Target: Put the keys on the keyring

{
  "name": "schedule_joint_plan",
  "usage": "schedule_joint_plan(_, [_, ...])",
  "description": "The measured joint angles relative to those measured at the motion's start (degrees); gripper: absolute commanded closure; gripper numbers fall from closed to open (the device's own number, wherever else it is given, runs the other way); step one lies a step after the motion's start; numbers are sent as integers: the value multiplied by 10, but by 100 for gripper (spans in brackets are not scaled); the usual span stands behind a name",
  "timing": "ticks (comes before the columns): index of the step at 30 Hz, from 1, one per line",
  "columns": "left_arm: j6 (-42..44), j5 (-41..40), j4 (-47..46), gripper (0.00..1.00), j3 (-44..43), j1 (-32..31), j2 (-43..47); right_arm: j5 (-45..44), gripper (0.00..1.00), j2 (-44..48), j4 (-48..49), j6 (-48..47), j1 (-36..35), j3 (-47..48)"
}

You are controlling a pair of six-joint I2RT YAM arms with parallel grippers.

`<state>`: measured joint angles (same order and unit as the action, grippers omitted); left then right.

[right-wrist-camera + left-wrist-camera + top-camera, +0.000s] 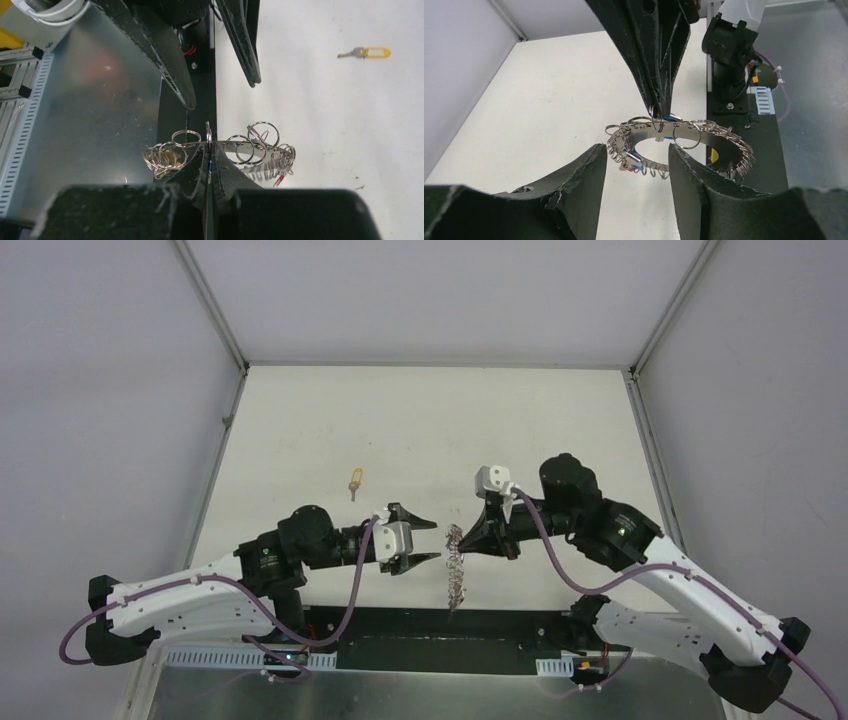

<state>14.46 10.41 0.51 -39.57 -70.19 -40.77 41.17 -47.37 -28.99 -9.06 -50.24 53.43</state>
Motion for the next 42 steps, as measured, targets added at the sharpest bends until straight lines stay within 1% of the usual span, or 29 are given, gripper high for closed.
schedule_joint_plan(5, [35,-1,83,52,-51,0,-16,-23,100,-74,-132,-35,0,83])
schedule_joint_plan(9, [50,4,117,58,-72,0,-46,-57,100,-115,-212,-44,0,112])
schedule_joint_plan(15, [64,32,148,64,-89,0,-108,-87,100,-139,-279,-45,-3,132])
schedule_joint_plan(20, [65,57,143,64,-106,0,-157,-91,100,-139,-287,-40,-3,134])
schedule_joint_plan(26, [50,76,101,65,-103,0,-175,-89,100,-137,-276,-28,-3,133])
schedule_joint_plan(30, [39,82,72,71,-101,0,-177,-87,100,-133,-266,-24,-3,127])
schedule_joint_plan(33, [35,82,57,80,-98,0,-182,-85,100,-129,-261,-21,-3,122])
schedule_joint_plan(37, [35,83,55,81,-97,0,-193,-83,100,-124,-257,-19,-3,115])
schedule_joint_plan(42, [40,84,56,89,-97,0,-202,-82,100,-123,-257,-17,-3,113])
